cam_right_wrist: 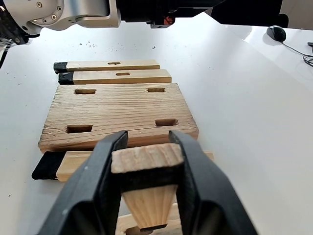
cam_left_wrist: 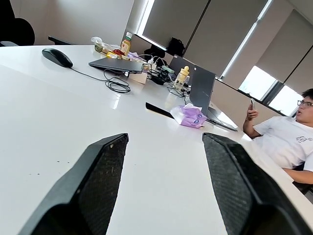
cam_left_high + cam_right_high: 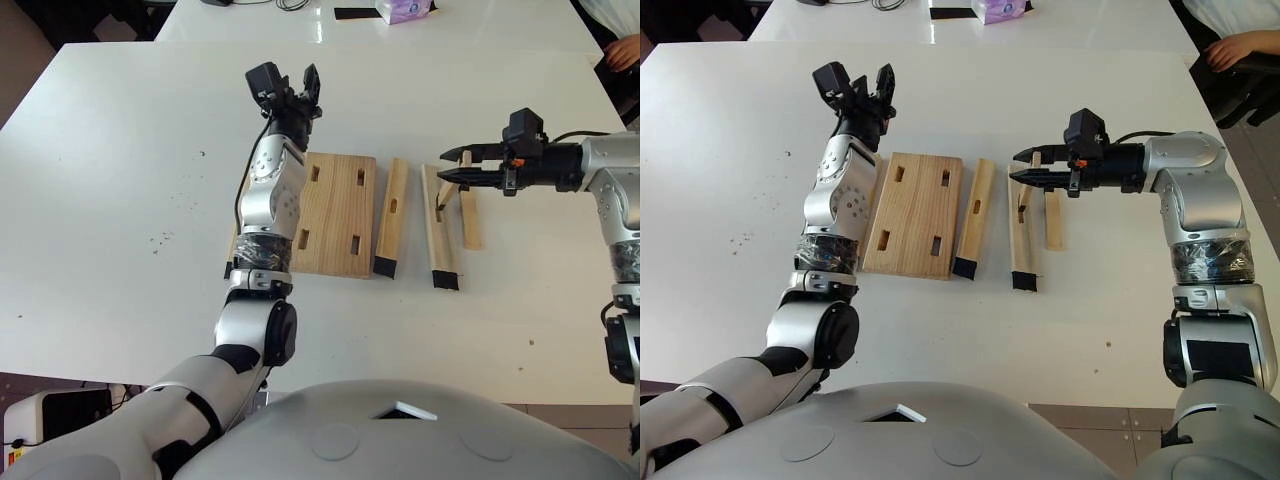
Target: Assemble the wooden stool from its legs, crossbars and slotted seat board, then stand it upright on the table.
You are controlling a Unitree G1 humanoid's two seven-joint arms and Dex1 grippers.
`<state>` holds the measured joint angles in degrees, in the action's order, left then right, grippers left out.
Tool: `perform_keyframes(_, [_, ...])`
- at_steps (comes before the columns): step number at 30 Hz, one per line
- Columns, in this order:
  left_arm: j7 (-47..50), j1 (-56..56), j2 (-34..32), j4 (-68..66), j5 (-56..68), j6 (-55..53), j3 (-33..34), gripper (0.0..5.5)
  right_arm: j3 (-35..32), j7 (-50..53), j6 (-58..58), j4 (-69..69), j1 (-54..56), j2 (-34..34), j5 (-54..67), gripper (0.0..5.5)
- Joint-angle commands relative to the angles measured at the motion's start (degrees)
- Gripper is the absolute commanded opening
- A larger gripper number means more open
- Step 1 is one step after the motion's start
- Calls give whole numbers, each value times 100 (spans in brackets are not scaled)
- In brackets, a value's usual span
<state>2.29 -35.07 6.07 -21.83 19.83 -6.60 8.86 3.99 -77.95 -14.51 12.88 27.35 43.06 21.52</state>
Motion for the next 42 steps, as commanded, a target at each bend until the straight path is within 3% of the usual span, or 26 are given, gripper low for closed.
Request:
perform_keyframes(1, [-57,-92,-45,-122,-72,-25,31,283,-39,17,71,-18,-153,-39,-37,133])
perform_keyframes(42, [-165,-93,30,-63,-153,-149,51,283,350,565,241,1344,-797,-439,-459,133])
